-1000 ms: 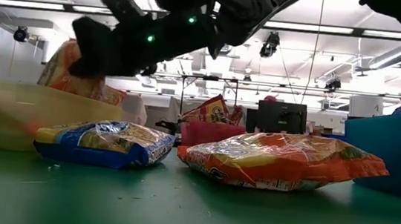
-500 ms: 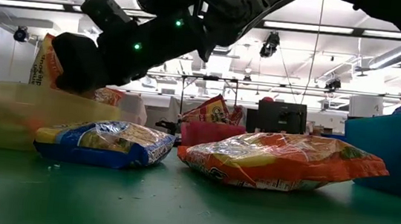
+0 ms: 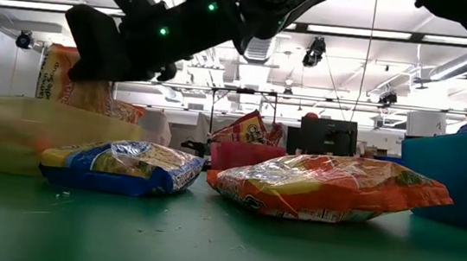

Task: Sort Maruchan noodles
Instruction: Put the orange noodle pack into the yellow bin

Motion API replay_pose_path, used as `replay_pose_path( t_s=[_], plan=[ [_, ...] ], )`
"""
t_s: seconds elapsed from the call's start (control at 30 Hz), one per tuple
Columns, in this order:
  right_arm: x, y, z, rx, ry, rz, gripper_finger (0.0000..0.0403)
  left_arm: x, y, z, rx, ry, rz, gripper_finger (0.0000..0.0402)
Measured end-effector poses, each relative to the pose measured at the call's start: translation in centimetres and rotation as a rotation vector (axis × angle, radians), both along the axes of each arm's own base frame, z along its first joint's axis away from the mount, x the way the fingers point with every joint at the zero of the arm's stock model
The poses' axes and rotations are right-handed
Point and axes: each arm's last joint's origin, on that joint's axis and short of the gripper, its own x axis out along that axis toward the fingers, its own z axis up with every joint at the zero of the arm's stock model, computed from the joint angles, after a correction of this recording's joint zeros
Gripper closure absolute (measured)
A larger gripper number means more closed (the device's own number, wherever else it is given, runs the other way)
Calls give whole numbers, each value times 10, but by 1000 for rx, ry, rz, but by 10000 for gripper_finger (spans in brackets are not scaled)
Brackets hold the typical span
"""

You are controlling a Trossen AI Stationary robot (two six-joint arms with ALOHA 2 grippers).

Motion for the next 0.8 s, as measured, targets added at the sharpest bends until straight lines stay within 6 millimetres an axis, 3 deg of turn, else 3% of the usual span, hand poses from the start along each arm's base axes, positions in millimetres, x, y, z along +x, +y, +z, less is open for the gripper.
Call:
replay_pose_path(
  t_s=[0.2,0.43,0.8],
  plan=[
    [3,-12,-7,62,3,40,329,0,0,0,2,2,0,402],
    [8,-26,-39,179,69,69,389,1,0,0,2,3,0,402],
    [4,-35,-31,209,103,31,389,1,0,-1,6,8,1,402]
  ],
)
